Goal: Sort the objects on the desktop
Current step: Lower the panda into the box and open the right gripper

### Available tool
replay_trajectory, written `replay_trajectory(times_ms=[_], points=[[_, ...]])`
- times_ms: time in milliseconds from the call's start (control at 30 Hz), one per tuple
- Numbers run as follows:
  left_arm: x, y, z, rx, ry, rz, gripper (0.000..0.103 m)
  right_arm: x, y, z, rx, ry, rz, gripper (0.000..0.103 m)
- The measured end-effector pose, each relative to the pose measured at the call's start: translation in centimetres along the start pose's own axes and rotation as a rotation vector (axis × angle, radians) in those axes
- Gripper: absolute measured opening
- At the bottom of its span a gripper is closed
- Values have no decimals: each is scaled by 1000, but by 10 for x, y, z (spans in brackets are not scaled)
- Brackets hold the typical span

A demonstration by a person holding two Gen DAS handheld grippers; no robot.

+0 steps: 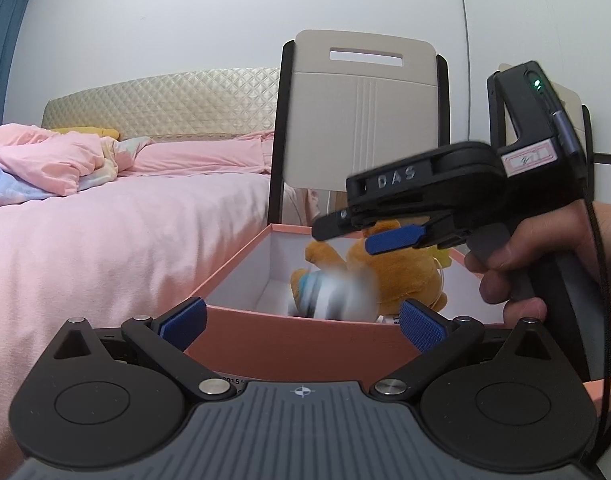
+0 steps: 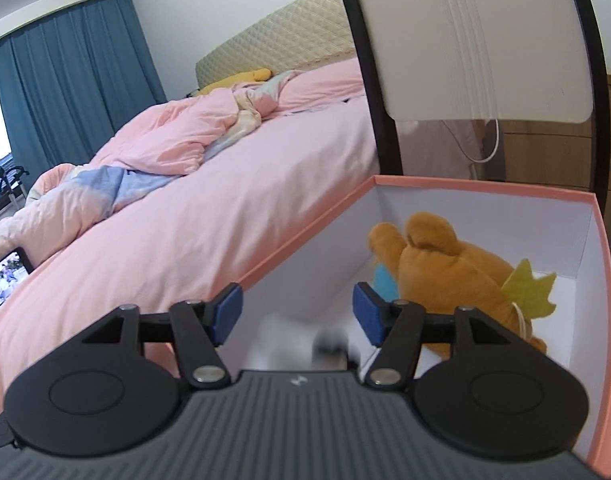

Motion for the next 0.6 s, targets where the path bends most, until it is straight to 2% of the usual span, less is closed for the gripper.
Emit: replay_trajectory(times_ms=[33,100,300,400,600], points=[[0,0,0,0,1,0,103,0,-2,-4,12,1,1,75],[1,0,0,1,4,0,103,2,-8,-16,40,14,5,80],[5,0,-2,4,17,6,103,20,-11,-56,101,64,40,87],[7,0,-3,7,26,8,103,30,-6,-78,131,97,55,93],[13,0,-4,9,43,17,103,47,13,-121,194,171,94,100]])
Point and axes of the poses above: each gripper's, at about its wrist camera, not at the fingertips, and z roughly the way its jaws point, x to its right, y to its underside, the point moved 7 cm from there along z, roughly the way its jaws point, and after that the axes turned 9 degrees about y, right-handed, at the moved point
